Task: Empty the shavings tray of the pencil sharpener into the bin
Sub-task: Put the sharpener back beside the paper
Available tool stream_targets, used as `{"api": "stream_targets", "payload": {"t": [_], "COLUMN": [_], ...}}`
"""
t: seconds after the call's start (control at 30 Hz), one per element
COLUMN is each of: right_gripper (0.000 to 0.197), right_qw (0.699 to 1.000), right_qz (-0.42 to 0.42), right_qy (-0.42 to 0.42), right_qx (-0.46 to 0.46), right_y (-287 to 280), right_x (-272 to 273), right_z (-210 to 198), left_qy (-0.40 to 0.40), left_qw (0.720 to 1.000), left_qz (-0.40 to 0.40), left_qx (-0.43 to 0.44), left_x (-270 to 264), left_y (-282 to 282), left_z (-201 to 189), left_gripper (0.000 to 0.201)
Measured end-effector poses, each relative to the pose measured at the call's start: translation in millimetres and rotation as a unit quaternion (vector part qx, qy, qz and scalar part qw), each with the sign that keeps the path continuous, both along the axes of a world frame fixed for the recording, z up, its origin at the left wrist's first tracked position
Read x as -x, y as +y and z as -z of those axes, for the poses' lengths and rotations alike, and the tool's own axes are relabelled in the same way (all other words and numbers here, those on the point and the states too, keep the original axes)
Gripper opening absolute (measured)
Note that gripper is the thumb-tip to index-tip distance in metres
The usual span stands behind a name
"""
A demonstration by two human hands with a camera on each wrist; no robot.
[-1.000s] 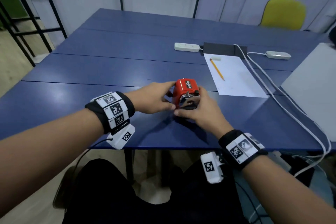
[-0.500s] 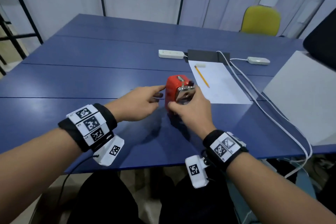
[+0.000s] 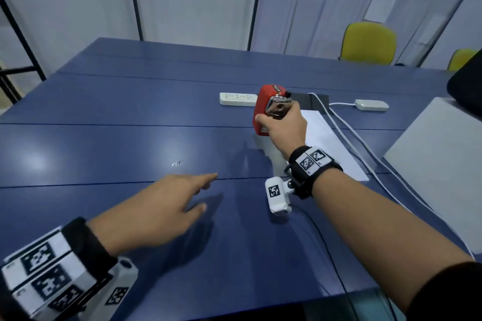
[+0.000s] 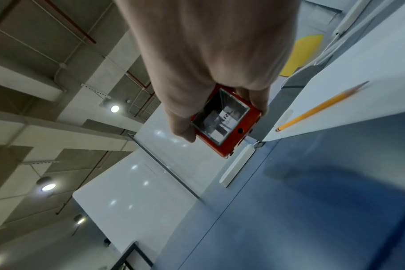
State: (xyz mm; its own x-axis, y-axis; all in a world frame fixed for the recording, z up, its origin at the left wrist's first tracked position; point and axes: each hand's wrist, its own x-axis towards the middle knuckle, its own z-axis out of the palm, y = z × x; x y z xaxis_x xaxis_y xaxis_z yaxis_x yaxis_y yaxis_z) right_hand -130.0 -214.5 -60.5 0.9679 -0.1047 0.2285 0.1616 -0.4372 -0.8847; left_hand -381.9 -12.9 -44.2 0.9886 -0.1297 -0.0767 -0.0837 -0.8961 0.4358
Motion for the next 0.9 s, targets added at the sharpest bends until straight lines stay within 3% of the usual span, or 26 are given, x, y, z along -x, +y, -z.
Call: {"api": "stream_targets", "payload": {"t": [0.5, 0.77, 0.9], "right_gripper": [0.071, 0.076, 0.089], "right_qw": [0.999, 0.999, 0.997], "right_qz": [0.002, 0.014, -0.008], "right_qy": [0.022, 0.044, 0.068], "right_qx": [0.029, 0.020, 0.025], "right_y": [50.1, 49.7, 45.7], "right_x": [-114.2, -128.3, -127.9], "right_z": [34.1, 49.7, 46.8], "left_qy": [0.013, 0.015, 0.010], "left_qw": [0.999, 0.999, 0.999], "left_qz": [-0.007, 0.007, 0.012], "left_qx": [-0.035, -0.033, -0.035], "left_x": [-1.9, -6.8, -8.7], "left_y": [20.7, 21.4, 15.2], "left_z": [10.8, 19.8, 17.9], "left_gripper": [0.068, 0.070, 0.071]}}
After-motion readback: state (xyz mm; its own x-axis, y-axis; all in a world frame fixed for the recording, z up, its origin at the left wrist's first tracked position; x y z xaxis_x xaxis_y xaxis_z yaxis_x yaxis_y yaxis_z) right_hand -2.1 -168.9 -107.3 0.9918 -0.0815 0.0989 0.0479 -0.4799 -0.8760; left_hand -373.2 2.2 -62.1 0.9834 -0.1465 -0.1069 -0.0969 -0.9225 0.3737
